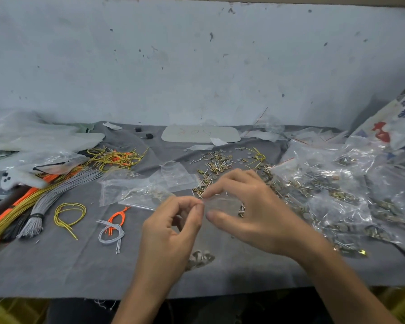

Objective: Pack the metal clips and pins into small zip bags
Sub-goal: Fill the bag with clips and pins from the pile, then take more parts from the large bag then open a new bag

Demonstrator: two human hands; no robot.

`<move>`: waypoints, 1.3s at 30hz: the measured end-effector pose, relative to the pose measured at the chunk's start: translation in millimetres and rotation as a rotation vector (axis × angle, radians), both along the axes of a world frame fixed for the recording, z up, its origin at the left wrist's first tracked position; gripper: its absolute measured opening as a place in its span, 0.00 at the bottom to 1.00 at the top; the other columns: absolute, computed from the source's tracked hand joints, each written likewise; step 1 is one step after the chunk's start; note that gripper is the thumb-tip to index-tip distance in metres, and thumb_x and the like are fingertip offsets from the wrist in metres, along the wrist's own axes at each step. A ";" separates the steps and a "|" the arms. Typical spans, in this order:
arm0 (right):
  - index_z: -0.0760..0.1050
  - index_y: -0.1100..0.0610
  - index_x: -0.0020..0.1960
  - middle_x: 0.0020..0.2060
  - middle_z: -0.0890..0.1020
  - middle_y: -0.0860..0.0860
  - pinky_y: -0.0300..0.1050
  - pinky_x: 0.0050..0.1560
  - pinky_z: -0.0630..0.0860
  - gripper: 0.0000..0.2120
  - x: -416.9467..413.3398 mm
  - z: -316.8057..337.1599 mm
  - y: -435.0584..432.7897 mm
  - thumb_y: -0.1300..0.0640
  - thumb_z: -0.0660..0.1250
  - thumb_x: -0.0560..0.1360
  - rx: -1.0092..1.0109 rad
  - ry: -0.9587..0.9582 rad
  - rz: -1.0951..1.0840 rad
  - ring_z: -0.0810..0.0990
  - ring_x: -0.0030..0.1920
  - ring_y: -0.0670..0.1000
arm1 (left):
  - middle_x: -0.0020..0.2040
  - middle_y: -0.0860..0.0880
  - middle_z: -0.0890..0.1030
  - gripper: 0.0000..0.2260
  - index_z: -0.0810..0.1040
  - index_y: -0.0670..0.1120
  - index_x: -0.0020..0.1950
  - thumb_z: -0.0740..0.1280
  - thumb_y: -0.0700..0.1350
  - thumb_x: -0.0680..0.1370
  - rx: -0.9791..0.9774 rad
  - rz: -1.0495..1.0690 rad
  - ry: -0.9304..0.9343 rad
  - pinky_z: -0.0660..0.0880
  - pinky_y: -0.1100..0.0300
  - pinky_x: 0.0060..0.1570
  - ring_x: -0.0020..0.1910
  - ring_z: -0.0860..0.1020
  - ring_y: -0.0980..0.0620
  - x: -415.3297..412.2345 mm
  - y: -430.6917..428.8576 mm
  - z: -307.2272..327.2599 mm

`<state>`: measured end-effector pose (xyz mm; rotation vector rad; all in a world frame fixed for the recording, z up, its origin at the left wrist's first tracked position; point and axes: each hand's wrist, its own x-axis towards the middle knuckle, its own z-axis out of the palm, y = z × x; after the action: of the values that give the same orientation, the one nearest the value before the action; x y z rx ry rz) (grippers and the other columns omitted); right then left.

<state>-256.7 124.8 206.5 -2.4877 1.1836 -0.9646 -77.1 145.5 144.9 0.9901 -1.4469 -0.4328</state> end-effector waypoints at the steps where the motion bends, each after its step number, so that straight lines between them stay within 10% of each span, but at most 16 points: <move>1: 0.80 0.45 0.53 0.50 0.77 0.39 0.40 0.61 0.68 0.08 2.3 -0.1 2.0 0.47 0.72 0.74 -0.044 0.017 0.000 0.72 0.58 0.44 | 0.39 0.54 0.80 0.04 0.81 0.60 0.47 0.66 0.57 0.76 -0.006 -0.004 -0.014 0.73 0.63 0.38 0.37 0.77 0.52 0.2 1.8 0.3; 17: 0.77 0.52 0.40 0.38 0.77 0.43 0.49 0.44 0.76 0.06 4.2 3.8 20.7 0.49 0.66 0.71 -0.152 -0.059 0.018 0.77 0.42 0.45 | 0.39 0.51 0.80 0.04 0.82 0.59 0.48 0.67 0.54 0.77 -0.051 -0.100 -0.094 0.73 0.57 0.37 0.36 0.77 0.50 -2.3 15.8 5.6; 31: 0.76 0.51 0.37 0.35 0.78 0.44 0.37 0.39 0.72 0.05 -38.4 -18.7 26.2 0.58 0.71 0.68 -0.116 -0.174 -0.076 0.77 0.37 0.47 | 0.38 0.54 0.78 0.08 0.82 0.56 0.48 0.67 0.58 0.76 -0.002 0.011 -0.090 0.71 0.56 0.25 0.26 0.74 0.51 9.8 25.3 5.4; 39: 0.77 0.52 0.38 0.35 0.79 0.45 0.38 0.38 0.73 0.03 -58.2 -37.0 38.0 0.58 0.69 0.69 -0.046 -0.256 -0.117 0.77 0.37 0.48 | 0.38 0.49 0.79 0.02 0.82 0.58 0.46 0.70 0.54 0.77 -0.011 -0.065 -0.035 0.74 0.69 0.28 0.25 0.79 0.55 3.1 22.3 -0.8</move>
<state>-314.9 162.8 169.4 -2.2623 1.2445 -1.3097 -74.0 167.9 144.1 0.9480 -1.5146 -0.4570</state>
